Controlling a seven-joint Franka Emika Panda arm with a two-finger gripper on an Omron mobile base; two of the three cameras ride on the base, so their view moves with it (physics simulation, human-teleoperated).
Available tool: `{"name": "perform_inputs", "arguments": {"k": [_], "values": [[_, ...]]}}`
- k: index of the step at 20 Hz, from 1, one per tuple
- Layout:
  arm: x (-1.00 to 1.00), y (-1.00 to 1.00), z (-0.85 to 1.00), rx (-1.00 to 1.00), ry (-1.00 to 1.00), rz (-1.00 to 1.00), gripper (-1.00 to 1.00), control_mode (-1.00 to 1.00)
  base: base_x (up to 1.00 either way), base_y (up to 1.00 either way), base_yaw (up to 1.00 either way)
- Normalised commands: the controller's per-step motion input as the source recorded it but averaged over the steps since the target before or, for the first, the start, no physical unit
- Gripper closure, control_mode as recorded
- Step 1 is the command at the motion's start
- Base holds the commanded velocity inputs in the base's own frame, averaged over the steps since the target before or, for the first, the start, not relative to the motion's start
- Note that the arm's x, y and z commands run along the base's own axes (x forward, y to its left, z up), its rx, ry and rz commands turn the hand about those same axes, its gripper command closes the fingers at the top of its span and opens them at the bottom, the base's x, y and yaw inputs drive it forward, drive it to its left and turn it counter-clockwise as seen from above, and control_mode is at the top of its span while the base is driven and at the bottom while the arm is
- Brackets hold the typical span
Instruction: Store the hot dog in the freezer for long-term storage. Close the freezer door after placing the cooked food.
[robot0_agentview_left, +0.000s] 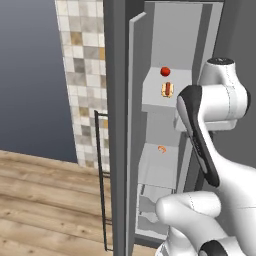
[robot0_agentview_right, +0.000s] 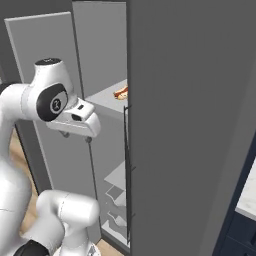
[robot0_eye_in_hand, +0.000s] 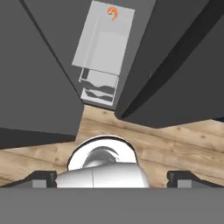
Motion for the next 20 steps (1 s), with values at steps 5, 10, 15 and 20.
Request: {"name": "perform_inputs", "arguments": {"k": [5,10,15,20], "values": [[-0.3,0.03,-0.45,0.0,0.05,0.11,-1.0,-1.0,0.0,0.0,0.0],[-0.4,0.01,-0.38,0.01,0.0,0.1,-1.0,-1.0,0.0,0.0,0.0],[-0.22,0.1,-0.26,0.0,0.05,0.03,-1.0,-1.0,0.0,0.0,0.0],[0.0,0.05,-0.39,0.0,0.02,0.0,-1.0,-1.0,0.0,0.0,0.0]]}}
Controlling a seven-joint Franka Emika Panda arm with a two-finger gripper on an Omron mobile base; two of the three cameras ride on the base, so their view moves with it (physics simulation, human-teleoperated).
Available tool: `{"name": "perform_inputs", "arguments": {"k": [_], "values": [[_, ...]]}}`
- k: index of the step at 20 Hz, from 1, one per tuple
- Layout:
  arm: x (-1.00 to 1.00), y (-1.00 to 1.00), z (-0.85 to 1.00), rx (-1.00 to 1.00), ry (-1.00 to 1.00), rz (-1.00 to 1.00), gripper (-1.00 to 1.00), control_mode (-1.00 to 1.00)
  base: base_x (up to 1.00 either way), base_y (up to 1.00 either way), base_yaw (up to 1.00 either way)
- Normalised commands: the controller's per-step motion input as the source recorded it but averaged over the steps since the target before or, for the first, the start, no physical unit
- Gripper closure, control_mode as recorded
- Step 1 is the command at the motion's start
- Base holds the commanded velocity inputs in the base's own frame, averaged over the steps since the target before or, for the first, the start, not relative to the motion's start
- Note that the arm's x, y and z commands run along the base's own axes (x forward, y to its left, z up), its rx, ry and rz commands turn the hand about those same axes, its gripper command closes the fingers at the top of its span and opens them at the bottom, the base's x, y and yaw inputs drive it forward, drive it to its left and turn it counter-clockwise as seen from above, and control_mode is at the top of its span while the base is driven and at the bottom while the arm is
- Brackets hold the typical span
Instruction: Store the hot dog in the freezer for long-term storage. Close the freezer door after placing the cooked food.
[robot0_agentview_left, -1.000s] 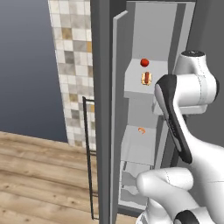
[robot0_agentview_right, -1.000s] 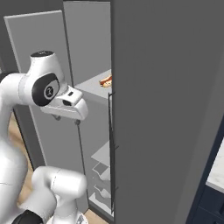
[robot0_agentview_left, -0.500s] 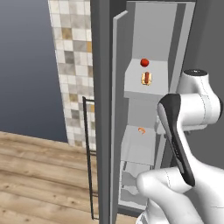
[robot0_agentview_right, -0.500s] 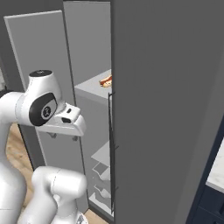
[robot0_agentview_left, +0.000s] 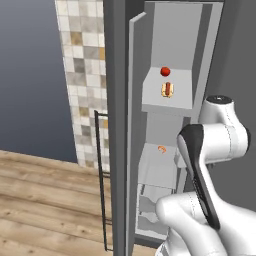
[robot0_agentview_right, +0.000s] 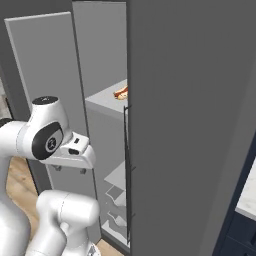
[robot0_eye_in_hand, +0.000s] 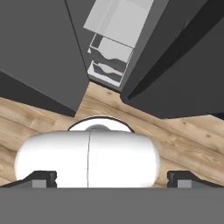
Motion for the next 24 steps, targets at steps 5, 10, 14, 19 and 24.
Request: {"name": "perform_inputs", "arguments": {"k": [5,10,14,19,24], "values": [[0.0,0.1,-0.2,0.0,0.01,0.0,-1.0,-1.0,0.0,0.0,0.0],[0.0,0.0,-0.01,0.0,0.0,0.0,-1.0,-1.0,0.0,0.0,0.0],[-0.01,0.0,0.0,0.0,0.0,0.0,-1.0,-1.0,0.0,0.0,0.0],[-0.03,0.0,0.0,0.0,0.0,0.0,-1.0,1.0,-0.3,0.02,-0.05],[0.0,0.0,0.0,0.0,0.0,0.0,-1.0,1.0,-0.59,0.19,-0.18]]}}
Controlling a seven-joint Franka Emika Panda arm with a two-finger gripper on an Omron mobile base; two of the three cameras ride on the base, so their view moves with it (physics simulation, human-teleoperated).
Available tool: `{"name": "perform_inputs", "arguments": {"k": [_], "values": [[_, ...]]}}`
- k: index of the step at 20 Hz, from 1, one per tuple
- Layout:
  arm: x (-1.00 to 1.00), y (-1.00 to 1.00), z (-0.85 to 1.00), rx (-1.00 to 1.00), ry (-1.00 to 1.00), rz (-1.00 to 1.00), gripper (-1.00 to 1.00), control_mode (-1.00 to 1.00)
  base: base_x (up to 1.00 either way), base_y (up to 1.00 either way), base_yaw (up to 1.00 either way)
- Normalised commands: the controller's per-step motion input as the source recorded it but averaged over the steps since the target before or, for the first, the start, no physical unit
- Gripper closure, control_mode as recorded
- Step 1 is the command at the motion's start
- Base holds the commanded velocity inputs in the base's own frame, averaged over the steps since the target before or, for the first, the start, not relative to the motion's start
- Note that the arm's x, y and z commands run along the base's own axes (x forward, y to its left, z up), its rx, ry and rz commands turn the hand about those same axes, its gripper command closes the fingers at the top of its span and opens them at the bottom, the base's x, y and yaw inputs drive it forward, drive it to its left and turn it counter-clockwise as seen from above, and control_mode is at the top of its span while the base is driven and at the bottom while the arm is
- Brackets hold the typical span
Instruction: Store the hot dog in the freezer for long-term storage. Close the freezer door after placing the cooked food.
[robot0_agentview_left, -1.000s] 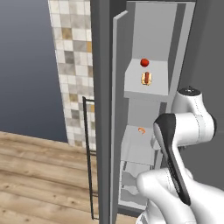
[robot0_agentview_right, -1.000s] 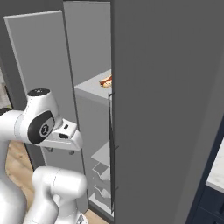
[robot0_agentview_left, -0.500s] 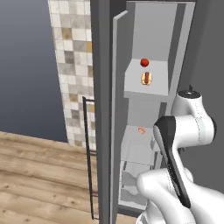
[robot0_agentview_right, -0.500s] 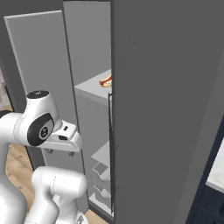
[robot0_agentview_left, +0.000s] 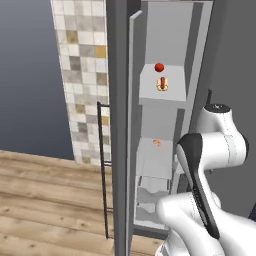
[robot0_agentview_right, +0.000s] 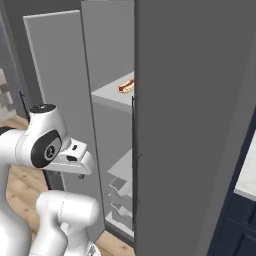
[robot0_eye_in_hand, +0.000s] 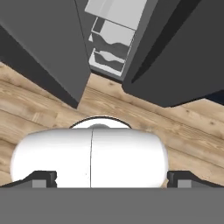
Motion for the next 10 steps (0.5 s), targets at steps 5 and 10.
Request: {"name": "perform_inputs", "arguments": {"k": [5,10], "values": [[0.0,0.0,0.0,0.0,0.0,0.0,-1.0,1.0,-0.62,0.33,-0.29],[0.0,0.0,0.0,0.0,0.0,0.0,-1.0,1.0,-0.51,0.35,-0.35]]}}
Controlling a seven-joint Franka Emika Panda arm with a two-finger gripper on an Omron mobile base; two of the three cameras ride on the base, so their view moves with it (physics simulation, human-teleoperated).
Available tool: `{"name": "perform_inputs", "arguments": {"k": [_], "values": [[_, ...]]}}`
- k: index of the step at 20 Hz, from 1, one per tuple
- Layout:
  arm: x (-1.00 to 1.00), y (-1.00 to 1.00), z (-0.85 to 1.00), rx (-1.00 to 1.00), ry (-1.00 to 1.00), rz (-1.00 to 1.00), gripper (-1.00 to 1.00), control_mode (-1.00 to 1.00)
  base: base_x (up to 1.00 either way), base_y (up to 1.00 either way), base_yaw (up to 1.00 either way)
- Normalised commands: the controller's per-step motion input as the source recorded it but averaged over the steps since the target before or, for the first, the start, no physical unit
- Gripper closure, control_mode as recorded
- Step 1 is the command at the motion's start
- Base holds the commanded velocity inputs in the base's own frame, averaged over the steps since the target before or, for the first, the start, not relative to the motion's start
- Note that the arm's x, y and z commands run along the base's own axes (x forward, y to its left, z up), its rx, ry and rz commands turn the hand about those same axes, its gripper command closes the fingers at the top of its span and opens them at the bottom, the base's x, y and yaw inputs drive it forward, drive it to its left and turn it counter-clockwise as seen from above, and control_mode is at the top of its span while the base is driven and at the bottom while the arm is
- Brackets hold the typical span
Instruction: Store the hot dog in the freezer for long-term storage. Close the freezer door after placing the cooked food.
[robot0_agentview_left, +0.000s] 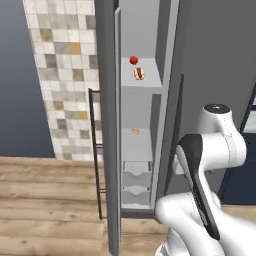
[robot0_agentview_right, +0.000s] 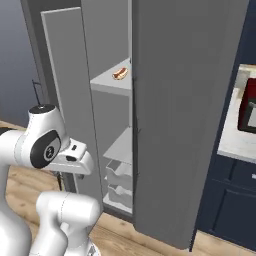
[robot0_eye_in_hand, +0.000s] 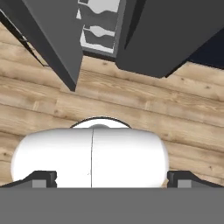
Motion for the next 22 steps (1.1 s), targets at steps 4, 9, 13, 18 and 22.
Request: {"name": "perform_inputs", "arguments": {"k": [4,9,13,18,22], "values": [[0.0,0.0,0.0,0.0,0.0,0.0,-1.0,1.0,-0.23,0.52,-0.35],[0.0,0.0,0.0,0.0,0.0,0.0,-1.0,1.0,-0.06,0.68,-0.28],[0.0,0.0,0.0,0.0,0.0,0.0,-1.0,1.0,-0.18,0.64,-0.21],[0.0,0.0,0.0,0.0,0.0,0.0,-1.0,1.0,-0.36,0.27,-0.18],[0.0,0.0,0.0,0.0,0.0,0.0,-1.0,1.0,-0.05,0.04,-0.11]]}}
